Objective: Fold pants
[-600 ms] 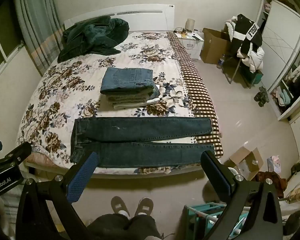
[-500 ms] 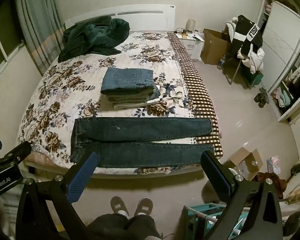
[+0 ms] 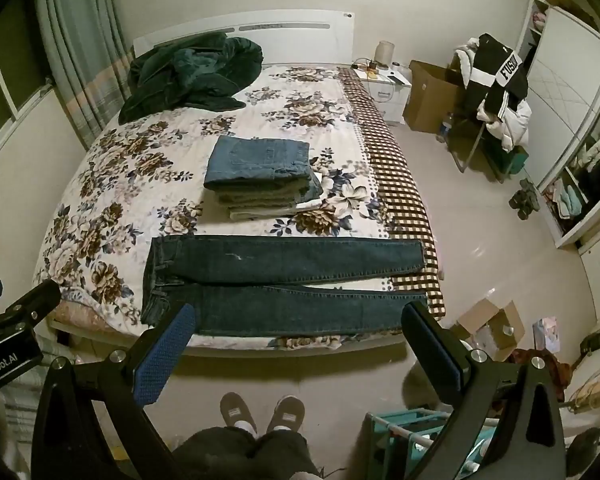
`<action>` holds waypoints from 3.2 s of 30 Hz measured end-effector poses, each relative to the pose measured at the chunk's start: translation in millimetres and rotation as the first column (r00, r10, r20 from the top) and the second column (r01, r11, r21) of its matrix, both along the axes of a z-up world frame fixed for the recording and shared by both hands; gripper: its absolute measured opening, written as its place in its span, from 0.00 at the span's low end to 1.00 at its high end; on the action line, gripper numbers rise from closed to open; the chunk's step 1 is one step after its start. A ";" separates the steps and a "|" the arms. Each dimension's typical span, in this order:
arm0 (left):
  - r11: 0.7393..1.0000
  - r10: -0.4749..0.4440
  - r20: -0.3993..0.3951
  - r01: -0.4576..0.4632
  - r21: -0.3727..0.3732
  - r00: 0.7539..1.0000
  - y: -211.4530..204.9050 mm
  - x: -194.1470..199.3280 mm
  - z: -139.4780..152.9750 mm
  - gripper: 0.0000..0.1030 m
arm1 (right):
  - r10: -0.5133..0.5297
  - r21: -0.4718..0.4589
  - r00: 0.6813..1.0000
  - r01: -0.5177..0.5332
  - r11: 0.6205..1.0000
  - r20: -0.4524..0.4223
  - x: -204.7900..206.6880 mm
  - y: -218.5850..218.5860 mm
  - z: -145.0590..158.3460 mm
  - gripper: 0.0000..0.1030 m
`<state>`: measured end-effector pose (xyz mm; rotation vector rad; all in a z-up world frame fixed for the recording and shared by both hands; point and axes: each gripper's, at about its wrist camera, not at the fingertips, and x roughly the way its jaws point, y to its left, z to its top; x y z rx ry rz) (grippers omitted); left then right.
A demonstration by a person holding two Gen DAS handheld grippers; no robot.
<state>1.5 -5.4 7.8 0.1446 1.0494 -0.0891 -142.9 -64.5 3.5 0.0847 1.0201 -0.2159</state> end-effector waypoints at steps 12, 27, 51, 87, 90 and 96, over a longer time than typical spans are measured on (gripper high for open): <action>1.000 0.000 -0.008 0.000 -0.005 1.000 -6.0 5.2 8.9 1.00 | 0.002 -0.002 1.000 -0.002 1.000 -0.002 -3.0 3.1 3.4 1.00; 1.000 -0.003 -0.007 0.003 -0.008 1.000 -4.1 5.2 11.8 1.00 | 0.005 -0.004 1.000 -0.005 1.000 -0.001 -6.9 7.3 7.7 1.00; 1.000 -0.002 -0.004 0.002 -0.013 1.000 -2.1 -4.1 15.0 1.00 | 0.009 -0.007 1.000 -0.009 1.000 0.003 -11.9 11.1 13.6 1.00; 0.985 0.138 0.018 -0.139 0.102 0.990 -31.8 62.6 -52.0 1.00 | -0.081 0.042 0.995 0.084 0.996 -0.063 41.6 -63.6 -75.2 1.00; 0.977 0.171 -0.017 -0.167 0.133 0.985 -34.5 89.0 -79.8 1.00 | -0.116 0.058 0.989 0.121 0.991 -0.087 71.9 -91.3 -105.1 1.00; 0.963 0.227 -0.108 -0.206 0.174 0.968 -34.7 152.0 -138.8 1.00 | -0.186 0.109 0.967 0.207 0.972 -0.176 143.5 -141.4 -181.0 1.00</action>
